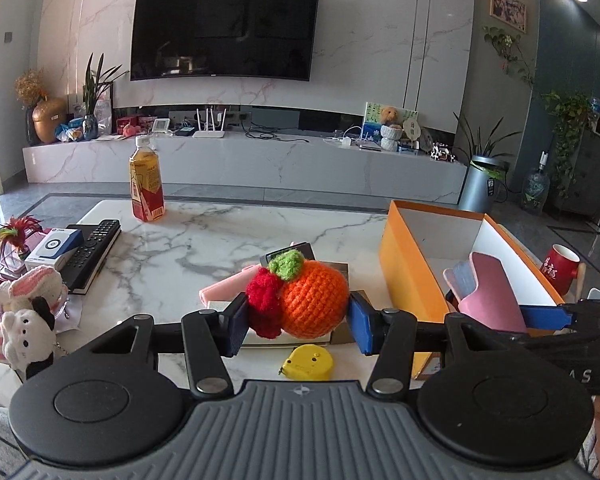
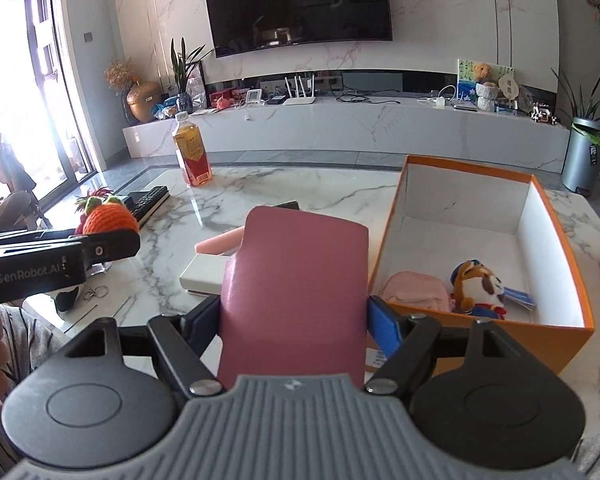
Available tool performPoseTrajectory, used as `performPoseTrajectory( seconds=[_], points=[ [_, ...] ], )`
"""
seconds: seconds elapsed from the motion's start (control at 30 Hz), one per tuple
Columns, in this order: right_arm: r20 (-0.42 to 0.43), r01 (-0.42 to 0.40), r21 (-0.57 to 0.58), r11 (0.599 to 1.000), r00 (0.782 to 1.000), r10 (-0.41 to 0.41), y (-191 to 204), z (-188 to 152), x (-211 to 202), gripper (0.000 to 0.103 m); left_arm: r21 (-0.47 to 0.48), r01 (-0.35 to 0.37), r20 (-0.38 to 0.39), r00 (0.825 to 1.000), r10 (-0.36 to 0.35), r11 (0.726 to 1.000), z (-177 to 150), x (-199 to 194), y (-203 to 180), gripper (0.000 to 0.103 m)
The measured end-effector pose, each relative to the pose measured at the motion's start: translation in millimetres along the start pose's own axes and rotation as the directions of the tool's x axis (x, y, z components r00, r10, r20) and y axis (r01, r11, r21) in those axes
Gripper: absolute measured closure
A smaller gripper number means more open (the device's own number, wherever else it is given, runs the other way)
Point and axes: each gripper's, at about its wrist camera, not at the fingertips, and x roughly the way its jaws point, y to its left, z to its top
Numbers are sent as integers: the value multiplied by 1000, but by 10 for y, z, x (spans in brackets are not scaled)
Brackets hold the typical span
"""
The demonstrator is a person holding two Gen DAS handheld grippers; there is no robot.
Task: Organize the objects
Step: 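Carry the pink case into the orange shoebox with the right tool and release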
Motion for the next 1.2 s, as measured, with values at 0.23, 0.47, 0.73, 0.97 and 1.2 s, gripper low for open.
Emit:
performPoseTrajectory(
  seconds=[0.23,0.47,0.73,0.97,1.2],
  points=[
    [25,48,79,996,998,-50,-315,-61,-198,25,27,62,22,998,-63,998,-137,13,-144,43],
    [18,60,178,982,998,-65,-723,87,-114,25,23,98,43,994,-99,995,-158,24,-156,43],
    [-58,33,263,964,998,-19,-1291,707,559,25,29,111,54,992,-112,993,-186,-23,-162,43],
    [-264,130,311,941,963,-46,-1594,1025,1557,25,10,105,60,993,-105,994,-156,-32,-99,43],
    [-354,291,64,955,901,-251,-1449,1064,2308,25,8,67,51,996,-68,998,-157,-40,-18,43]
  ],
)
